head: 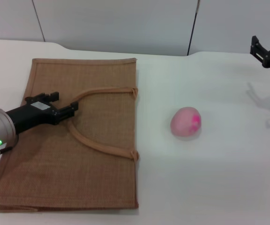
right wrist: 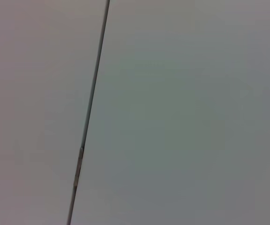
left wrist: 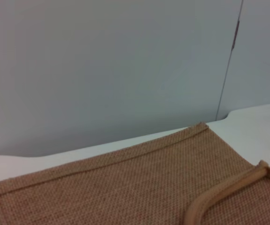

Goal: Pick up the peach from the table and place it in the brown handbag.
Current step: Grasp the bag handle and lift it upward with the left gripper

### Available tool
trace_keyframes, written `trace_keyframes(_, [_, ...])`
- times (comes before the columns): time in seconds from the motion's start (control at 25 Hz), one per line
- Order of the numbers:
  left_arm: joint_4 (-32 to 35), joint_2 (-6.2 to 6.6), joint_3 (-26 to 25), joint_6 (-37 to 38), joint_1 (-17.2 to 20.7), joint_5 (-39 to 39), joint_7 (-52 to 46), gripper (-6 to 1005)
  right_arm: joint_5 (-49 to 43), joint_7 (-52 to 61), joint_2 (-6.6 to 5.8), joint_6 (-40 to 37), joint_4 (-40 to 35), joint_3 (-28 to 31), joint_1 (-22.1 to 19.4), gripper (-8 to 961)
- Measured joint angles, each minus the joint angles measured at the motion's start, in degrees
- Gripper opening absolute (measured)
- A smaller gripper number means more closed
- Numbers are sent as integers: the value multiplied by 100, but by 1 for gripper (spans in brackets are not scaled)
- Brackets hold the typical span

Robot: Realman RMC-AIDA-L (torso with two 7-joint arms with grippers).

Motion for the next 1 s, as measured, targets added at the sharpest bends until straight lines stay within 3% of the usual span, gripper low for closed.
trace_keyframes(0.72, [-264, -31, -1, 366, -104, -88, -28, 698, 0, 0, 1, 0, 3, 16, 4, 897])
trace_keyframes(1.0, [-267, -30, -235, 464, -103, -150, -35, 690, 0, 0, 1, 0, 0, 20, 4, 896])
